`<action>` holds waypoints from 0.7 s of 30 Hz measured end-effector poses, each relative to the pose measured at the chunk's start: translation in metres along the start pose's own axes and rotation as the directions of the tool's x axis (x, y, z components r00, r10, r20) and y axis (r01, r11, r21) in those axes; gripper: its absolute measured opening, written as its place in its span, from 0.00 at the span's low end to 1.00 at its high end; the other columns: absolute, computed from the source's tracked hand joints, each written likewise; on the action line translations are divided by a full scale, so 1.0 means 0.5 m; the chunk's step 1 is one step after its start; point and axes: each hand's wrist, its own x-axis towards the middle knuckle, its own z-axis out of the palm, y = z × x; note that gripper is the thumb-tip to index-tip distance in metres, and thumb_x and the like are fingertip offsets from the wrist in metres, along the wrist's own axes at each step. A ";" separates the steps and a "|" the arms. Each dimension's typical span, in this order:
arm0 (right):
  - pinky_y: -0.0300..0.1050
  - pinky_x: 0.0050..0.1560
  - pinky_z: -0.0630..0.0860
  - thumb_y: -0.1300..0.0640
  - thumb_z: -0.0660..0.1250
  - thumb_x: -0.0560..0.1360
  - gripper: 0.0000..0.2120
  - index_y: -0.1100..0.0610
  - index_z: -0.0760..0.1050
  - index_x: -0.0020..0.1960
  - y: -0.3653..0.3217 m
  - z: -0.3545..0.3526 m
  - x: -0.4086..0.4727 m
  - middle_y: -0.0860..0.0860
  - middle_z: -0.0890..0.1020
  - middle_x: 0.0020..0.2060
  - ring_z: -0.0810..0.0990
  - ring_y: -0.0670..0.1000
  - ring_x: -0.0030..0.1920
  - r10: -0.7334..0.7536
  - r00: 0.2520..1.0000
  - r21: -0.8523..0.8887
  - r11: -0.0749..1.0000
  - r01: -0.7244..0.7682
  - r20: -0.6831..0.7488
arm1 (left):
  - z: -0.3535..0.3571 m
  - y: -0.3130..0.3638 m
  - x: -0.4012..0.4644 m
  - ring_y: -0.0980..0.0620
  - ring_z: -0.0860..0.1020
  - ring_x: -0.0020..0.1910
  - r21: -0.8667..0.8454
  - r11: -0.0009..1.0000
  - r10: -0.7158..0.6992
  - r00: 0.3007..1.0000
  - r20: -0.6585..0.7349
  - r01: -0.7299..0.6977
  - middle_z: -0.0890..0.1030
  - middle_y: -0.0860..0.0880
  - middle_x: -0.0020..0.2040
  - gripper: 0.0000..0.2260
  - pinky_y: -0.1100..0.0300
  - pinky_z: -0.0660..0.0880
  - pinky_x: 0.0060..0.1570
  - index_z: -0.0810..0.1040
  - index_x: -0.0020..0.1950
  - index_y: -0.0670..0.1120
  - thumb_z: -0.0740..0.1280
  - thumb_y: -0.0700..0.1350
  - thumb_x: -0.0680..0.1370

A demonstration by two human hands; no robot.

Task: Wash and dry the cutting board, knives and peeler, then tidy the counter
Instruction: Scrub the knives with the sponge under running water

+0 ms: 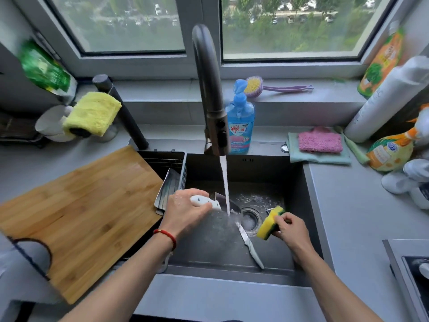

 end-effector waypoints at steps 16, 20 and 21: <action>0.48 0.42 0.84 0.61 0.71 0.77 0.15 0.60 0.77 0.31 -0.021 0.043 -0.048 0.47 0.76 0.25 0.79 0.43 0.29 0.006 0.999 0.005 1.000 -0.005 -0.041 | -0.107 -0.262 -0.066 0.34 0.81 0.50 -0.906 0.343 -0.628 0.778 -0.026 0.247 0.80 0.32 0.57 0.17 0.57 0.84 0.45 0.75 0.65 0.29 0.64 0.23 0.77; 0.46 0.41 0.84 0.61 0.71 0.76 0.13 0.59 0.78 0.32 -0.022 0.045 -0.042 0.48 0.78 0.27 0.81 0.44 0.30 0.007 0.999 -0.002 1.000 -0.007 -0.053 | -0.010 -0.281 -0.055 0.38 0.81 0.53 -0.850 0.428 -0.652 0.756 -0.057 0.306 0.81 0.33 0.58 0.17 0.48 0.82 0.57 0.77 0.63 0.33 0.66 0.23 0.75; 0.45 0.40 0.84 0.61 0.71 0.76 0.13 0.59 0.79 0.33 -0.021 0.045 -0.040 0.48 0.78 0.27 0.81 0.44 0.30 0.005 0.999 -0.005 1.000 -0.006 -0.052 | 0.009 -0.286 -0.055 0.39 0.82 0.54 -0.812 0.480 -0.649 0.757 -0.075 0.331 0.82 0.34 0.58 0.16 0.47 0.80 0.60 0.79 0.61 0.35 0.68 0.24 0.75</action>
